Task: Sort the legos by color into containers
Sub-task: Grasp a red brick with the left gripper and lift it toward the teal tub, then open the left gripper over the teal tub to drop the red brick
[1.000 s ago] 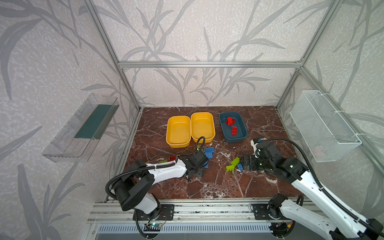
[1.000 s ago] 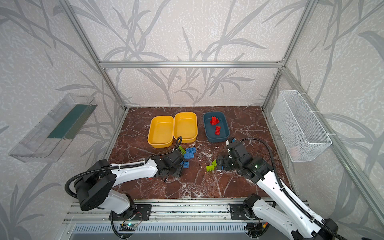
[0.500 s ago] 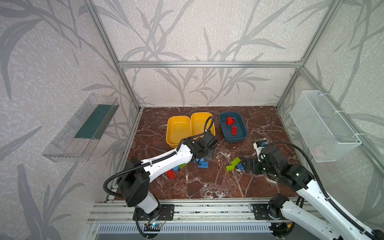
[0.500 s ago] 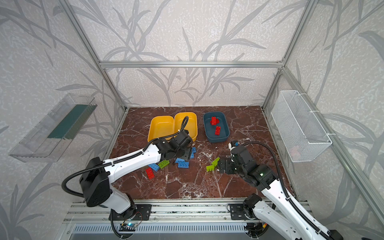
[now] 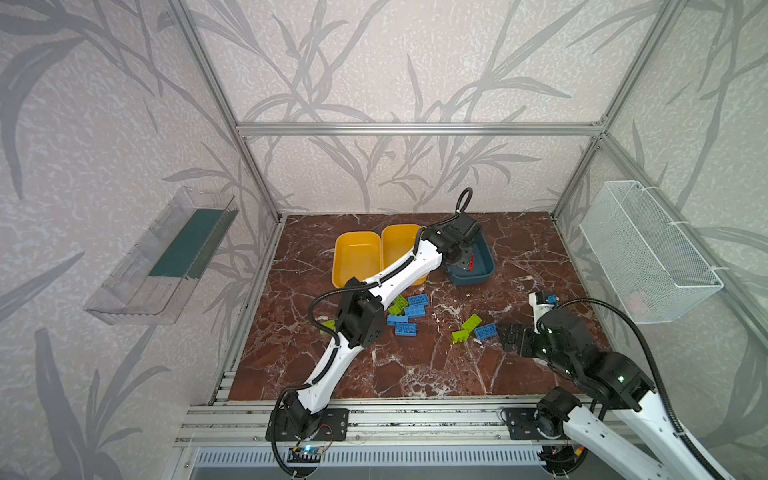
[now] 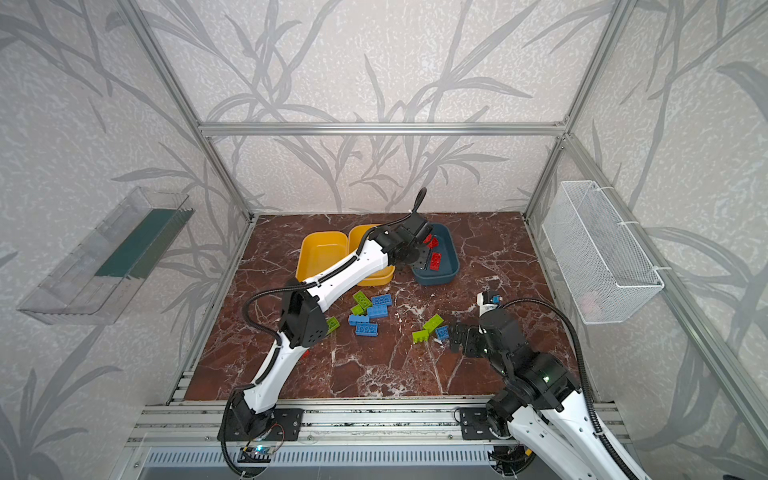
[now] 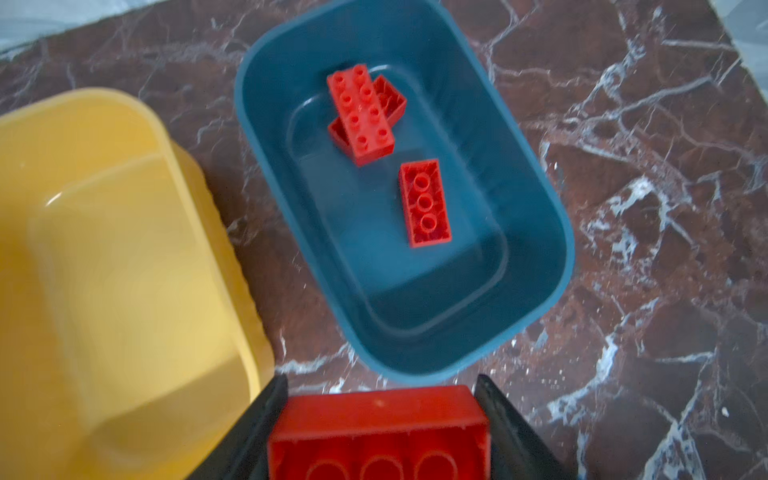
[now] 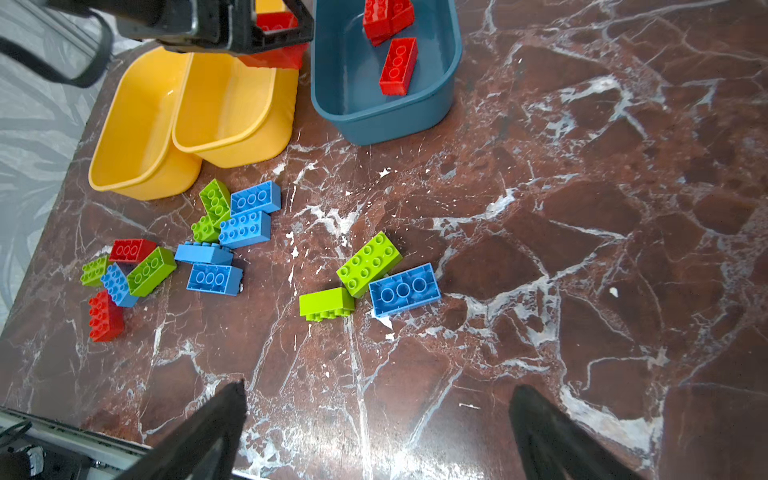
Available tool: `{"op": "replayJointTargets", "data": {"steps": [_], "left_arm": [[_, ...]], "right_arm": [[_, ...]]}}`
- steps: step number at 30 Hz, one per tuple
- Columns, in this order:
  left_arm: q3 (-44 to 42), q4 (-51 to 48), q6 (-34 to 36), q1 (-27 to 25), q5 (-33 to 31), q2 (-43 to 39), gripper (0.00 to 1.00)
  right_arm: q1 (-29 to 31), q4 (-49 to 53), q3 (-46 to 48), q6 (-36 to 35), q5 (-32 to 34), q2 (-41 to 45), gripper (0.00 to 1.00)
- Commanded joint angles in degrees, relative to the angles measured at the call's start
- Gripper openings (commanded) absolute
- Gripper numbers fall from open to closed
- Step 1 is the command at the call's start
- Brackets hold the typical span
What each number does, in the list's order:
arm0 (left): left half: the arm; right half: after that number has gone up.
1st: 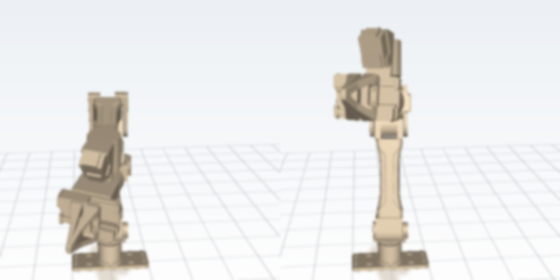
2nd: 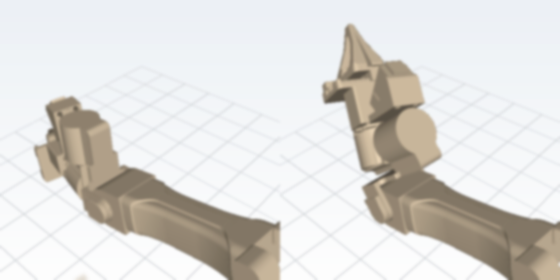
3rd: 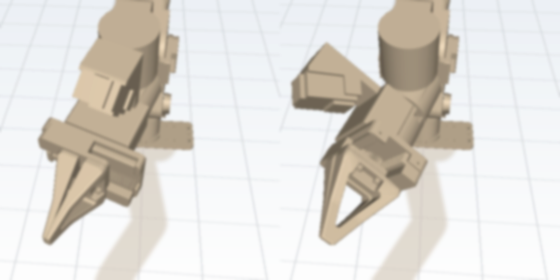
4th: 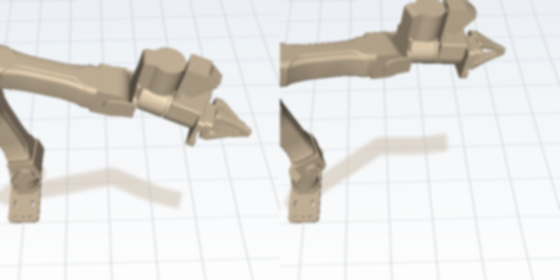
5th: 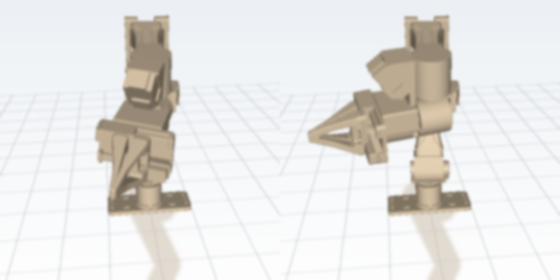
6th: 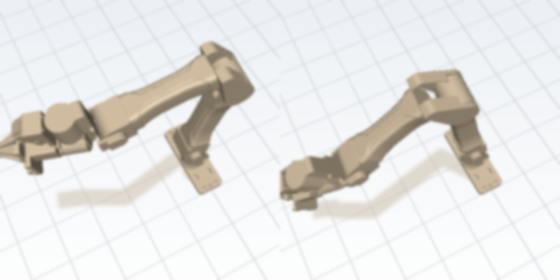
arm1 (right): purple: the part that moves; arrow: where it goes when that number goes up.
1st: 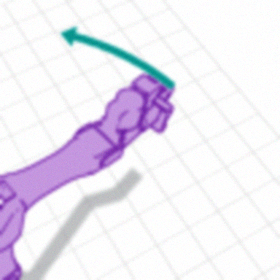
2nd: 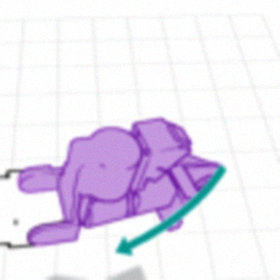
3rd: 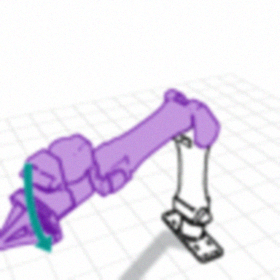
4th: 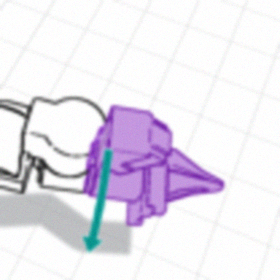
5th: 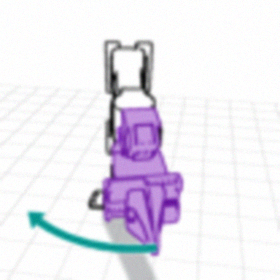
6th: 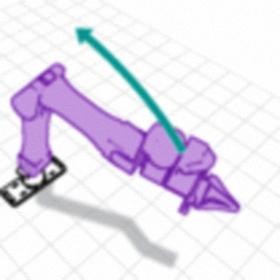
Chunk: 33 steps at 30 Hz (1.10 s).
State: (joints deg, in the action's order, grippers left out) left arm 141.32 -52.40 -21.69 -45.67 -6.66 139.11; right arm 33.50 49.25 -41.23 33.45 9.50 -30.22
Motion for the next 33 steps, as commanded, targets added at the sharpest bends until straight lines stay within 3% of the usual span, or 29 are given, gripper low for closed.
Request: {"op": "replayJointTargets", "data": {"steps": [1, 19, 29, 33], "left_arm": [[8.04, -5.25, 3.93, 0.49, 1.56, 5.4, 0.49], [8.86, 9.55, 5.93, 1.9, 6.17, 12.79, 0.52], [10.38, 9.54, 6.84, 2.58, 6.15, 14.23, 0.74], [10.14, 9.6, 7.79, 2.69, 9.54, 12.55, 0.94]], "right_arm": [[-0.2, 1.44, -1.59, 0.16, 3.06, -0.28, 0.99], [-0.3, -0.97, -0.63, -0.06, 2.28, -5.7, 0.99], [-0.3, -0.83, -1.13, -0.04, 2.54, -6.17, 0.99], [-0.28, -0.82, -1.54, -0.23, 2.63, -6.11, 0.99]]}}
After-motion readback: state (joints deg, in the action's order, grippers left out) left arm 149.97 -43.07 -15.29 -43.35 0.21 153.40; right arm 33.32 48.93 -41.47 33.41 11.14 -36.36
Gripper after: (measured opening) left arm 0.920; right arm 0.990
